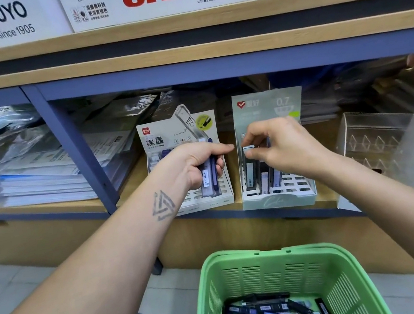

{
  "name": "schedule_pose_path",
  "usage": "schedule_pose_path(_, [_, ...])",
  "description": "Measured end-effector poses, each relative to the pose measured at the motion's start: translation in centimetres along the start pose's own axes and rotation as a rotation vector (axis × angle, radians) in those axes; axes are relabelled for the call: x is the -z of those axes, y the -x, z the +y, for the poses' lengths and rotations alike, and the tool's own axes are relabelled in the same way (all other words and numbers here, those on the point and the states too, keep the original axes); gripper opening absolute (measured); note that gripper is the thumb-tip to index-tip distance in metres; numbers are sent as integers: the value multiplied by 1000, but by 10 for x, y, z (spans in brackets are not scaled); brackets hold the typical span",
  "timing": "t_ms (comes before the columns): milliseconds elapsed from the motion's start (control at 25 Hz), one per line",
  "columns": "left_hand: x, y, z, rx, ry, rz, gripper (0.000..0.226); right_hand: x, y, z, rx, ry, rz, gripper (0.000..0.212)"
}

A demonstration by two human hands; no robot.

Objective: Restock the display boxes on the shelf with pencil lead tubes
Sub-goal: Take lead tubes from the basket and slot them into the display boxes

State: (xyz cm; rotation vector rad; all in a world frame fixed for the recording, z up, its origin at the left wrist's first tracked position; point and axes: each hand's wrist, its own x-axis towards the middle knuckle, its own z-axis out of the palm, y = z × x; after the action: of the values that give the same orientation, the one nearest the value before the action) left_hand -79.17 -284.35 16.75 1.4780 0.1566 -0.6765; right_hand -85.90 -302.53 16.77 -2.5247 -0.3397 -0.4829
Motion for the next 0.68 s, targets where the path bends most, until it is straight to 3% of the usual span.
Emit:
schedule_pose_path(280, [0,-1,0,1,-3,-2,25,-7,-1,0,99,254,67,15])
schedule_pose_path(680, [1,-3,-3,19,5,8,22,-3,-4,-5,43,294,33,8])
